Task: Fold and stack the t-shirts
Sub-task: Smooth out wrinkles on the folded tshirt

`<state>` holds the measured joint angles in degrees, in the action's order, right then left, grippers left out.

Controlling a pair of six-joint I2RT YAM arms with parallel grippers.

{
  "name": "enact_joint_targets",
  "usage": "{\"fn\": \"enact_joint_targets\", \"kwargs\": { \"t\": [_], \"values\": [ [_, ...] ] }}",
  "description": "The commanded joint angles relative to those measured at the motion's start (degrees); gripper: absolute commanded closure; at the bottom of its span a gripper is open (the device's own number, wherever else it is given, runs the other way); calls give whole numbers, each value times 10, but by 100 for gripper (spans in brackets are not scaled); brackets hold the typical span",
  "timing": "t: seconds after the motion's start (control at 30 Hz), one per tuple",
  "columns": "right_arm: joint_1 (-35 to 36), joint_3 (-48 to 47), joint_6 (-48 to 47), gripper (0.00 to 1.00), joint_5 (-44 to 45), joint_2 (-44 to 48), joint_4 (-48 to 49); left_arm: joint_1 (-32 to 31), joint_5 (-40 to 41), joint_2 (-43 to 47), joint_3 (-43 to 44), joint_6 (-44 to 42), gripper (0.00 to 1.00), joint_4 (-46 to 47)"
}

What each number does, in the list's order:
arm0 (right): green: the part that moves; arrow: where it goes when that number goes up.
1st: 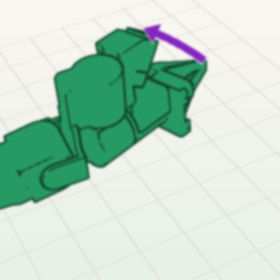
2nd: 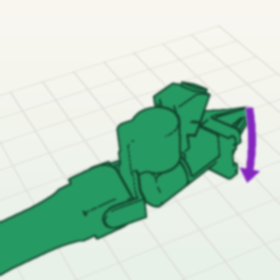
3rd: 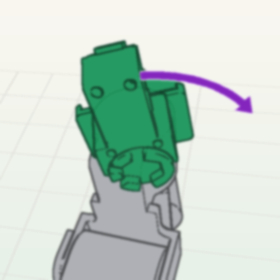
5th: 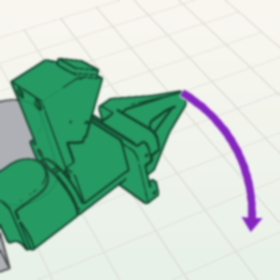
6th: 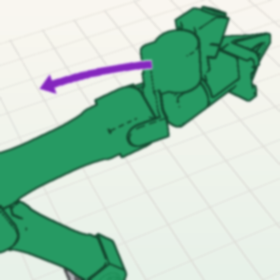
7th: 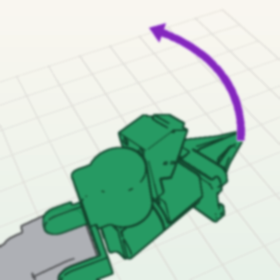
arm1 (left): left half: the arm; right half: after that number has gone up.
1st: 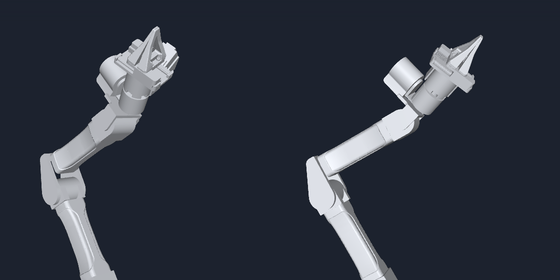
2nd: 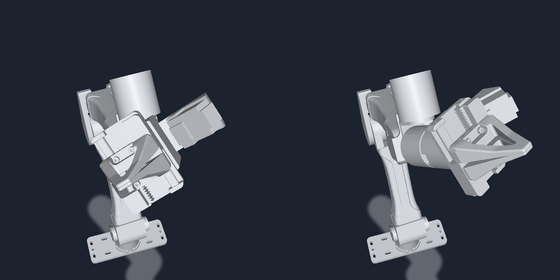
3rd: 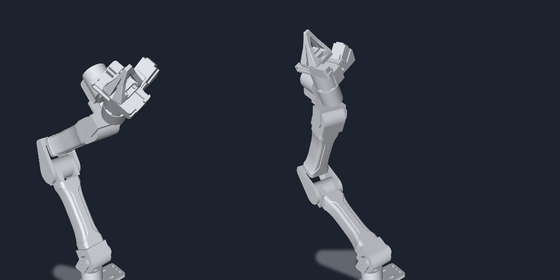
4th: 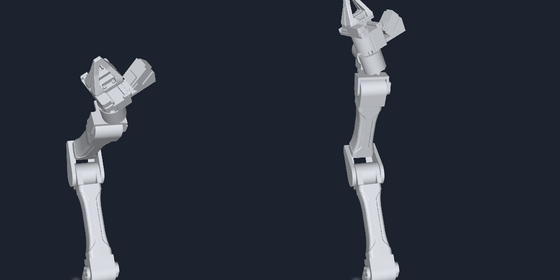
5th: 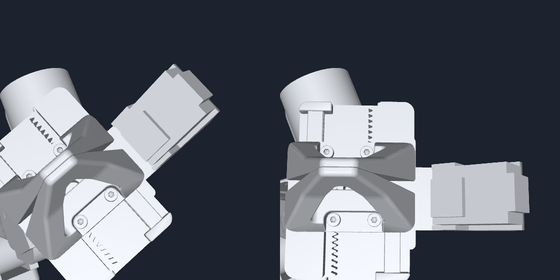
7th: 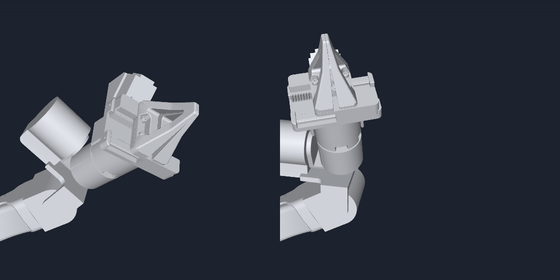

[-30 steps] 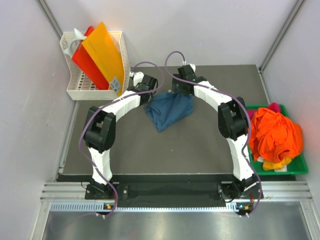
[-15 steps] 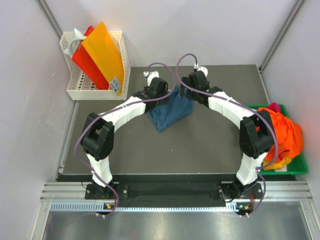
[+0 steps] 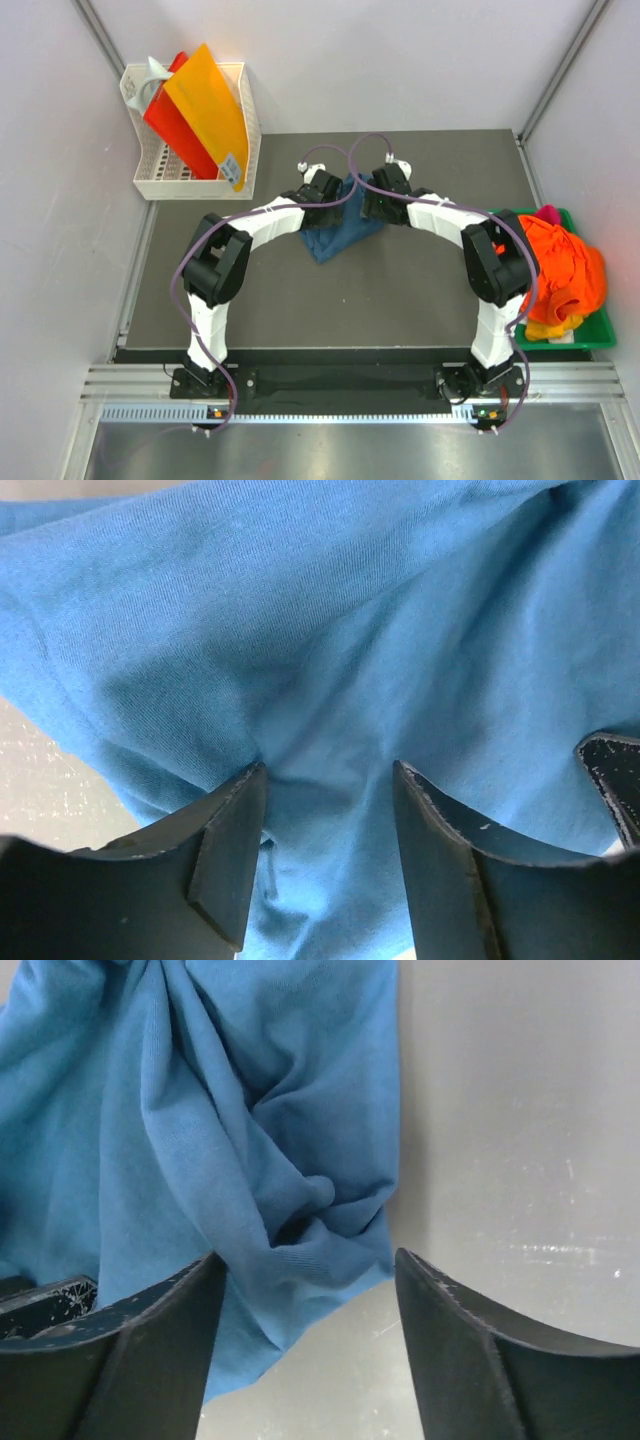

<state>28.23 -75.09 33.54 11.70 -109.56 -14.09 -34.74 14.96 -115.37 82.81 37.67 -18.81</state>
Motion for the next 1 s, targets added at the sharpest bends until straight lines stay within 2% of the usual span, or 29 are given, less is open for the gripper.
{"fn": "enact_joint_targets", "kwargs": {
  "t": [0.0, 0.07, 0.3, 0.47, 0.7, 0.83, 0.87, 0.97],
  "values": [
    [-2, 7, 12, 41, -19, 0, 27, -1, -9, 2, -19, 7, 44, -44],
    [0, 20, 16, 47, -33, 7, 23, -1, 1, 2, -21, 8, 44, -76],
    [28, 97, 37, 78, -66, 37, 13, 0, 17, 17, -41, 5, 47, -133],
    [67, 164, 64, 85, -80, 76, 16, 0, 24, 48, -62, 1, 48, -143],
    [119, 231, 99, 88, -90, 117, 20, -2, 29, 65, -58, -14, 49, -190],
    [141, 260, 113, 87, -90, 155, 18, -7, 33, 114, -93, -14, 49, -196],
    [144, 265, 113, 85, -85, 171, 15, -9, 32, 125, -111, -14, 49, -188],
    [145, 225, 87, 57, -62, 210, 1, -9, 30, 189, -138, -15, 46, -157]
  ]
}}
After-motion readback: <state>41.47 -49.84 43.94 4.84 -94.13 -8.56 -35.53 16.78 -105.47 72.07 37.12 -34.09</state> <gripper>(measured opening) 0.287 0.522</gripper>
